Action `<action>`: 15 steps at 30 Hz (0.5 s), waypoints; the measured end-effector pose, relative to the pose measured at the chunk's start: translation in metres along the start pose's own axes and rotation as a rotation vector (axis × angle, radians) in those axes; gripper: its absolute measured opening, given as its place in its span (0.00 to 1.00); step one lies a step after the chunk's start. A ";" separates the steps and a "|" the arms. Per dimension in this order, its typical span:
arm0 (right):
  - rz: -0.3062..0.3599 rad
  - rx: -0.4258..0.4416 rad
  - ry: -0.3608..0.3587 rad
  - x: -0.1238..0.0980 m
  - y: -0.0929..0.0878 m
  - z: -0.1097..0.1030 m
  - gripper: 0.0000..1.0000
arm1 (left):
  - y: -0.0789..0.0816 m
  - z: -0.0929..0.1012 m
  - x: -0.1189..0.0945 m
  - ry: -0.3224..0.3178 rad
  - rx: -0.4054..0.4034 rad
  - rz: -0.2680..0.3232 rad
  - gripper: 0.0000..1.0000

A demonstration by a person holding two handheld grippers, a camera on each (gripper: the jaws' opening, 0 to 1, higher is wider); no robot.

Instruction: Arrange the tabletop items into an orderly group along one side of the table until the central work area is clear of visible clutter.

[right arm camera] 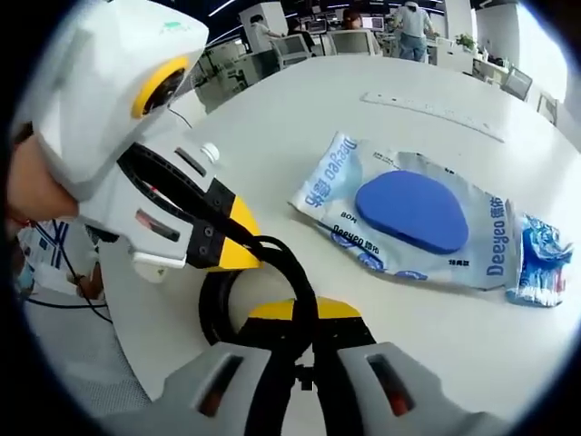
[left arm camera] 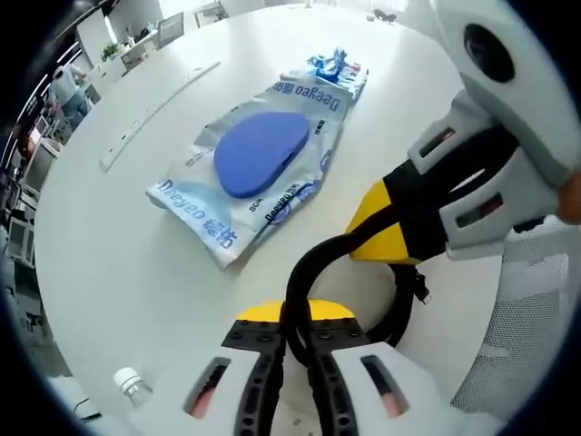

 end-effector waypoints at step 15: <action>0.015 -0.061 -0.002 -0.031 0.004 0.011 0.02 | 0.016 0.019 -0.014 -0.004 -0.015 0.063 0.04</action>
Point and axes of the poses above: the point that each gripper's makers call its tool centre point, and the gripper's own axes: x roughly forward along the fingers, z roughly to its right, y roughly out of its top, the point moved 5 cm from there along -x, roughly backward along the fingers, and after that the axes turned 11 degrees about -y, right-handed, at the moved point
